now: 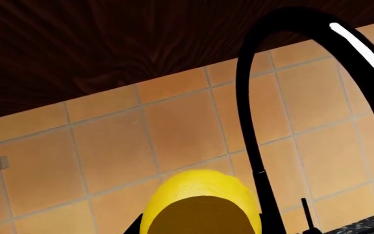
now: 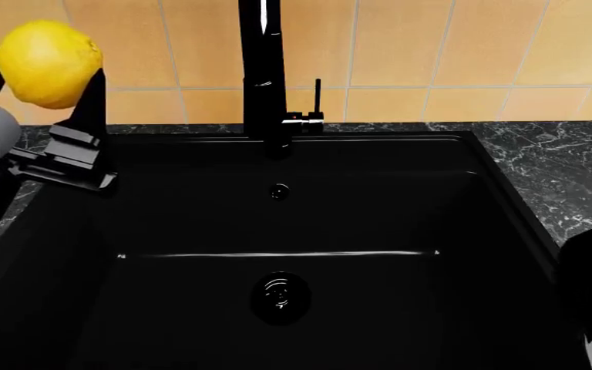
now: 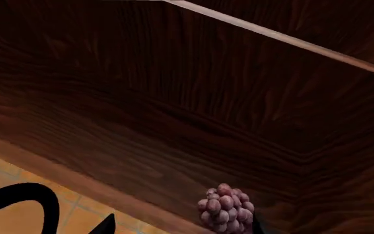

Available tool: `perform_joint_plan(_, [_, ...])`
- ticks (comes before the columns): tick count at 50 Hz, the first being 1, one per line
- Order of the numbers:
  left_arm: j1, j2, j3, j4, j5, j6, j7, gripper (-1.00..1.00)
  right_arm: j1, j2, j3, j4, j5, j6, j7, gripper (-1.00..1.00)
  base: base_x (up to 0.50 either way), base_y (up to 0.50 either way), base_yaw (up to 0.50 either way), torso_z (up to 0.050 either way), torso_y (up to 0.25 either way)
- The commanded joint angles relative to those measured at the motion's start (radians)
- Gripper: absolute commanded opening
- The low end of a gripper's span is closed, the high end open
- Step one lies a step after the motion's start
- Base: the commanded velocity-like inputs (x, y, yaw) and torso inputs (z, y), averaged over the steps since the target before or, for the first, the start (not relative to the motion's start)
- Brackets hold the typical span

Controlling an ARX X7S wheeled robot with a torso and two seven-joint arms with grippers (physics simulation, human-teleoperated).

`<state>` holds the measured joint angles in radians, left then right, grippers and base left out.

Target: Pick the lemon, grape from the counter and place them in the cabinet. Then close the cabinet.

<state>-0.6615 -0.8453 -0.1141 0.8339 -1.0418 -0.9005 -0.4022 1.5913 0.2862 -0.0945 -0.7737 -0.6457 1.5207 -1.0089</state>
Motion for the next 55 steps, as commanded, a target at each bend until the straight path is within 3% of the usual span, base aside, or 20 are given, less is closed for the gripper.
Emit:
perform_joint_plan(1, [0.006,0.004,0.000,-0.005,0.005,0.014,-0.010,-1.00,-0.123,-0.017,0.023,0.020,-0.082,-0.049,-0.042,1.00,0.00,0.00,0.00,0.000,0.000])
perform_joint_plan(13, [0.018,0.013,-0.025,0.005,0.002,0.032,-0.032,-1.00,-0.171,-0.029,0.007,0.103,-0.093,-0.100,0.018,1.00,0.00,0.00,0.00,0.000,0.001])
perform_joint_plan(22, [0.089,-0.013,-0.175,0.110,-0.056,0.069,-0.094,-1.00,-0.166,-0.040,0.007,0.111,-0.093,-0.105,0.021,1.00,0.00,0.00,0.00,0.000,0.000])
perform_joint_plan(28, [0.065,-0.043,-0.280,0.172,-0.192,0.095,-0.182,-1.00,-0.166,-0.046,0.009,0.114,-0.092,-0.109,0.022,1.00,0.00,0.00,0.00,0.000,0.000])
perform_joint_plan(40, [-0.231,-0.165,-0.181,0.189,-0.454,0.122,-0.402,-1.00,-0.166,-0.051,0.010,0.111,-0.095,-0.107,0.019,1.00,0.00,0.00,0.00,0.001,0.000])
perform_joint_plan(48, [-0.383,-0.210,-0.120,0.184,-0.550,0.145,-0.484,-1.00,-0.167,-0.055,0.007,0.109,-0.097,-0.108,0.019,1.00,0.00,0.00,0.00,0.000,0.001])
perform_joint_plan(55, [-0.646,-0.208,0.028,0.136,-0.615,0.132,-0.564,-1.00,-0.170,-0.065,0.005,0.109,-0.097,-0.111,0.022,1.00,0.00,0.00,0.00,0.000,0.000])
